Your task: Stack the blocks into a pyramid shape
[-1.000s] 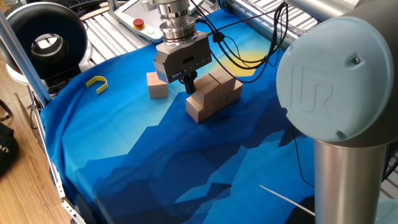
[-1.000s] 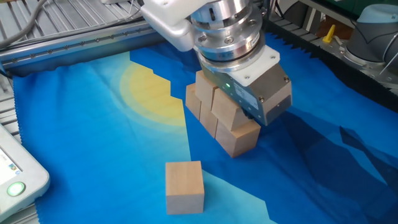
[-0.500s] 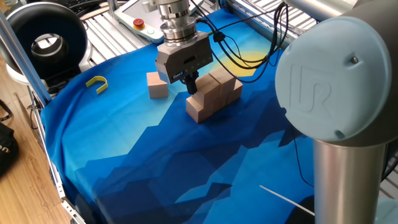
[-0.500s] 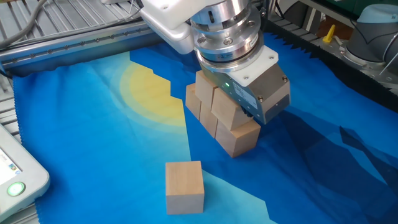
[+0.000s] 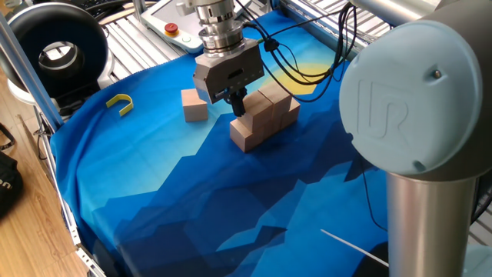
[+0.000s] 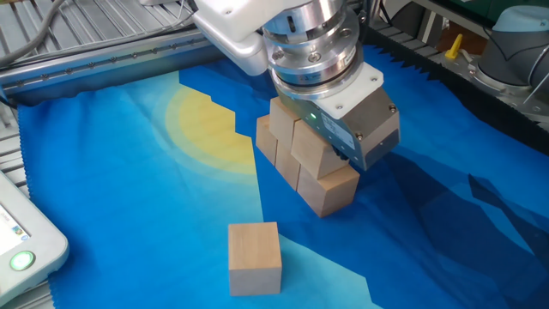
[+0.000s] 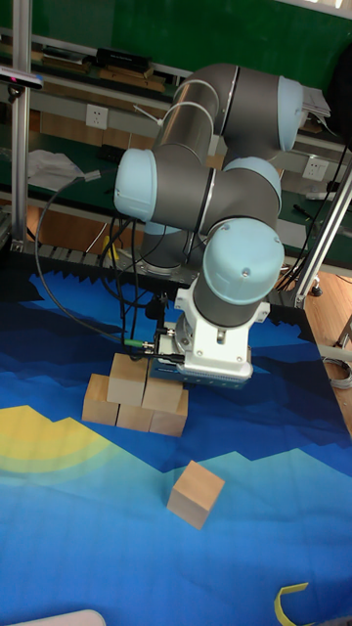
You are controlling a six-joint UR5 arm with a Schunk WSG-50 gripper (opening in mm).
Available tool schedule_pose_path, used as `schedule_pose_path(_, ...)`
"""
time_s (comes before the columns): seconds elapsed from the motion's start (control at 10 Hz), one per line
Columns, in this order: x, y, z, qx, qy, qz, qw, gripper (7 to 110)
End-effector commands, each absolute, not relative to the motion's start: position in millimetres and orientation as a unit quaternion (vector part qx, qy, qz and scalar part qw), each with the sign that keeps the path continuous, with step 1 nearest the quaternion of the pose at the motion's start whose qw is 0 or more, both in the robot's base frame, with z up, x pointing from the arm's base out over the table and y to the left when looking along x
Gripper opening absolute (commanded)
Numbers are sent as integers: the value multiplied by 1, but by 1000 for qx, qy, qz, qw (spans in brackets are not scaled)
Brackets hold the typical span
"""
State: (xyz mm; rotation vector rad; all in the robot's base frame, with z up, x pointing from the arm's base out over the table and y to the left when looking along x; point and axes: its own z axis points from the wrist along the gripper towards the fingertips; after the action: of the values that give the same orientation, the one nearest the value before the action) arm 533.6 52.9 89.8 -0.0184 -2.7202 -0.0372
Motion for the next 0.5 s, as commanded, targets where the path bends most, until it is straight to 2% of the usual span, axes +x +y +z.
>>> schedule_pose_path(0.0, 534, 55, 91, -8, -978, -19, 209, 7)
schedule_pose_path(0.4, 534, 56, 90, -6, -978, -21, 209, 7)
